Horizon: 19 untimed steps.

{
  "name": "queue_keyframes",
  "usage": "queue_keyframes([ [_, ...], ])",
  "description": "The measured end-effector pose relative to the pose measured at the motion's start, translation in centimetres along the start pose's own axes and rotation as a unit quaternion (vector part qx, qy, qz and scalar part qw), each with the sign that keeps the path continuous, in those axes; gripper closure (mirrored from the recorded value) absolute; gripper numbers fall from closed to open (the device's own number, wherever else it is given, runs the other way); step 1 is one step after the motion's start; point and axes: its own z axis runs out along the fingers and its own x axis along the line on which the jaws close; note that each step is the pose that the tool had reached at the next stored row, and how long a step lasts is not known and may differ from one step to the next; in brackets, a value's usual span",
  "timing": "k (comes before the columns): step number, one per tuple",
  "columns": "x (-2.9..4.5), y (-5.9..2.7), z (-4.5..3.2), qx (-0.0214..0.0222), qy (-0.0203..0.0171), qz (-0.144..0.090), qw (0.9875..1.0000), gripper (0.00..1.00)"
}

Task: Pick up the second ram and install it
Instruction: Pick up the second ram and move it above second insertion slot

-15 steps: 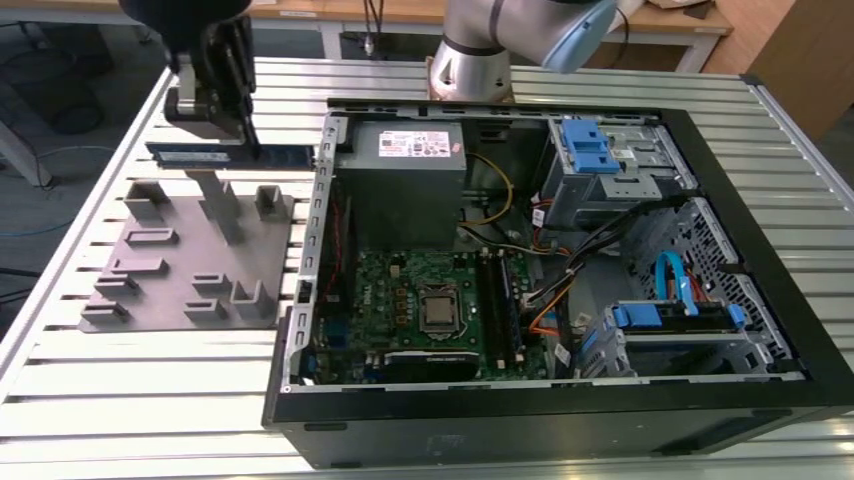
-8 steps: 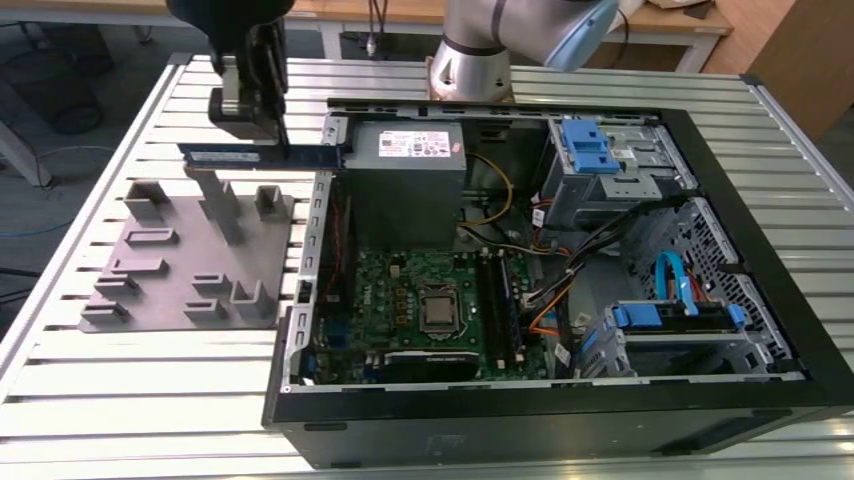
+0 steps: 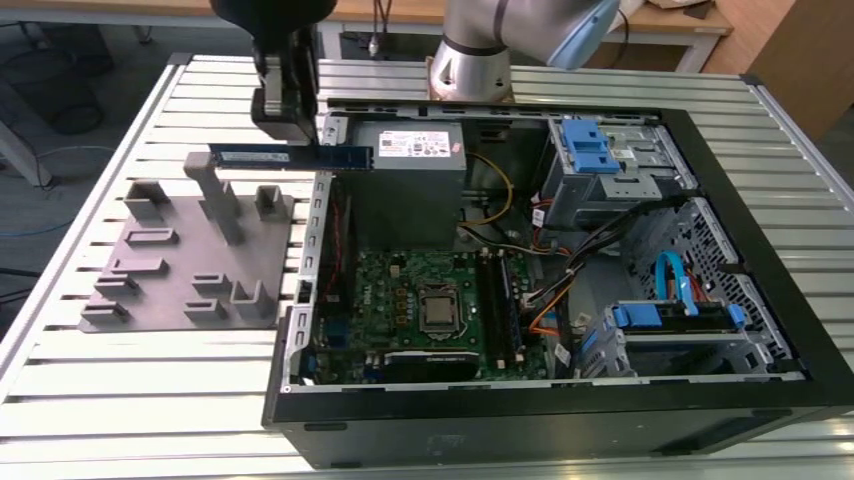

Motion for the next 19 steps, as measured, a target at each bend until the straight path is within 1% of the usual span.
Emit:
queue_keyframes([
  [10, 0.06, -3.08, -0.08, -0.0035, -0.0001, 0.0, 1.0, 0.86],
  [15, 0.09, -4.78, -0.13, -0.0057, 0.0, 0.0, 1.0, 0.86],
  [19, 0.11, -5.93, -0.15, -0.007, -0.0001, 0.0, 1.0, 0.86],
])
